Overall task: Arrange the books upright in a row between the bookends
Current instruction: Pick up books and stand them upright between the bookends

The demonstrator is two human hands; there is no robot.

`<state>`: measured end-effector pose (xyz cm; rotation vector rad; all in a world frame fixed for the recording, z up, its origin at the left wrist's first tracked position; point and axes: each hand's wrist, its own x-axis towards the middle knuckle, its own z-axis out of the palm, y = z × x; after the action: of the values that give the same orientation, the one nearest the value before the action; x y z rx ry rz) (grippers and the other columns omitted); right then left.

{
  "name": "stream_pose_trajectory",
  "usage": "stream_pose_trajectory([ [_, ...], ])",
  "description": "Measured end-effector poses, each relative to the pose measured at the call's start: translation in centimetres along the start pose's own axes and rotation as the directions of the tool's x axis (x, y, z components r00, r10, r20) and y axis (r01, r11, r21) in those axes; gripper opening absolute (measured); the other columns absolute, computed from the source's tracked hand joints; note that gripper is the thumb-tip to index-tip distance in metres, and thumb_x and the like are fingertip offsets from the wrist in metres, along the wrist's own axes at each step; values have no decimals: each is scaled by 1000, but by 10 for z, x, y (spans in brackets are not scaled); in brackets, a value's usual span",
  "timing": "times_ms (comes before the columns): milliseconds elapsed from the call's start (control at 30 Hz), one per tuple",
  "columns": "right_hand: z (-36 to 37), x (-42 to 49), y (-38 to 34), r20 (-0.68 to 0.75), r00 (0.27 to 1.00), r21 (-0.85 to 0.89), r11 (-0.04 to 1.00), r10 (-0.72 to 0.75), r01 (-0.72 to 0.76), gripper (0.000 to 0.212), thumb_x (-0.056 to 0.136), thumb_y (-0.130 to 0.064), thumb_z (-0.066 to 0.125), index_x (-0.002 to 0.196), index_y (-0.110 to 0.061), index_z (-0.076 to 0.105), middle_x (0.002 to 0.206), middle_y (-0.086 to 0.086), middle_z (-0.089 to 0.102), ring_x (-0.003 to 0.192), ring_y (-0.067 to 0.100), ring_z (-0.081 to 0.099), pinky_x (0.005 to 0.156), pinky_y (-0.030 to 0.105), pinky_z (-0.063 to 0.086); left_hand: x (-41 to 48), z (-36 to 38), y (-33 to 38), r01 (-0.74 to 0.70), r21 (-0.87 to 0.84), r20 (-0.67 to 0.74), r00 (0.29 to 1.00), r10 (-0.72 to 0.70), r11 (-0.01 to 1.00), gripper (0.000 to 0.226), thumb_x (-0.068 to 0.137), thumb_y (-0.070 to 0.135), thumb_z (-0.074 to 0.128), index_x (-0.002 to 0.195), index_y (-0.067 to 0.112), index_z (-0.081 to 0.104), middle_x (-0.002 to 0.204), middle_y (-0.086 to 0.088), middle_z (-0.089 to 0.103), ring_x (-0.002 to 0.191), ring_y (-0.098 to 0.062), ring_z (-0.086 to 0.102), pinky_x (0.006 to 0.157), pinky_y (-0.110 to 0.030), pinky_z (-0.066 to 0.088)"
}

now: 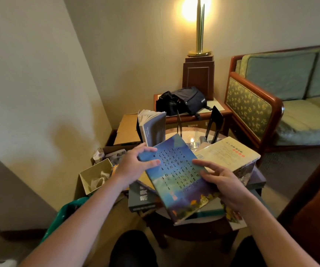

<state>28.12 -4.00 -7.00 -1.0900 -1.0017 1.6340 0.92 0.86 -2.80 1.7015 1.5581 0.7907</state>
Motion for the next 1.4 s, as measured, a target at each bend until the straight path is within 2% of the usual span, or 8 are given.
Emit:
stream_pose_trajectory([
  [100, -6, 2, -7, 70, 998, -14, 1000, -1, 2, 33, 99, -6, 54, 127, -16, 68, 115, 15, 73, 99, 29, 72, 77, 39, 62, 6, -26, 21, 177, -293, 254, 962, -102, 940, 23, 84, 13, 76, 106, 19, 75, 119, -10, 70, 86, -14, 73, 71, -28, 59],
  [367, -7, 18, -27, 145, 989, -73, 997, -20, 31, 38, 99, -8, 53, 130, -26, 66, 115, 6, 74, 99, 26, 73, 75, 38, 62, 20, -44, 59, 252, -167, 501, 855, -138, 953, 30, 93, 12, 65, 117, 27, 74, 116, -9, 72, 94, -22, 73, 66, -27, 60],
  [533, -19, 52, -30, -23, 977, -446, 876, -214, 182, 45, 99, -28, 60, 141, -41, 50, 113, -6, 69, 106, 15, 65, 70, 21, 57, 39, -44, 73, 126, -108, 335, 938, -83, 986, 31, 96, 6, 61, 113, 29, 74, 123, -8, 67, 90, -21, 73, 64, -28, 60],
  [667, -48, 88, -20, -127, 925, -781, 611, -358, 129, 51, 100, -29, 60, 149, -29, 45, 126, -4, 66, 120, 17, 60, 90, 25, 48, 66, -53, 77, -1, 102, 92, 996, -9, 995, 32, 97, 11, 62, 117, 32, 72, 138, -3, 60, 115, -23, 60, 98, -39, 48],
  [867, -74, 127, -4, -170, 928, -956, 285, -333, -73, 61, 99, -44, 55, 154, -33, 32, 150, 5, 50, 131, 28, 52, 98, 42, 49, 117, -49, 83, -16, 178, -237, 970, 59, 984, 33, 97, 13, 55, 123, 26, 71, 125, -3, 68, 93, -14, 54, 65, -18, 38],
  [1100, -86, 147, 25, -95, 966, -991, -69, -241, -115, 75, 97, -69, 11, 159, -30, -4, 169, 5, -4, 154, 28, -11, 124, 54, -1, 185, -28, 75, 33, 295, -341, 937, 73, 955, 35, 98, 15, 51, 126, 27, 68, 130, -1, 67, 63, -1, 48, 45, -5, 38],
  [1267, -89, 149, 29, -104, 964, -987, -93, -247, -130, 87, 82, -74, -18, 157, -28, -16, 167, 3, -15, 152, 28, -19, 123, 54, -5, 223, -5, 52, 71, 404, -368, 925, 91, 912, 42, 96, 15, 44, 126, 32, 68, 131, 0, 67, 91, -28, 67, 80, -27, 56],
  [1400, -90, 153, 33, -115, 963, -986, -88, -242, -139, 85, 84, -73, -15, 157, -29, -17, 166, 3, -19, 150, 27, -24, 123, 55, -7, 241, 16, 30, 184, 543, -381, 923, 45, 819, 45, 99, 16, 39, 132, 33, 63, 150, -12, 49, 137, -35, 44, 117, -56, 26],
])
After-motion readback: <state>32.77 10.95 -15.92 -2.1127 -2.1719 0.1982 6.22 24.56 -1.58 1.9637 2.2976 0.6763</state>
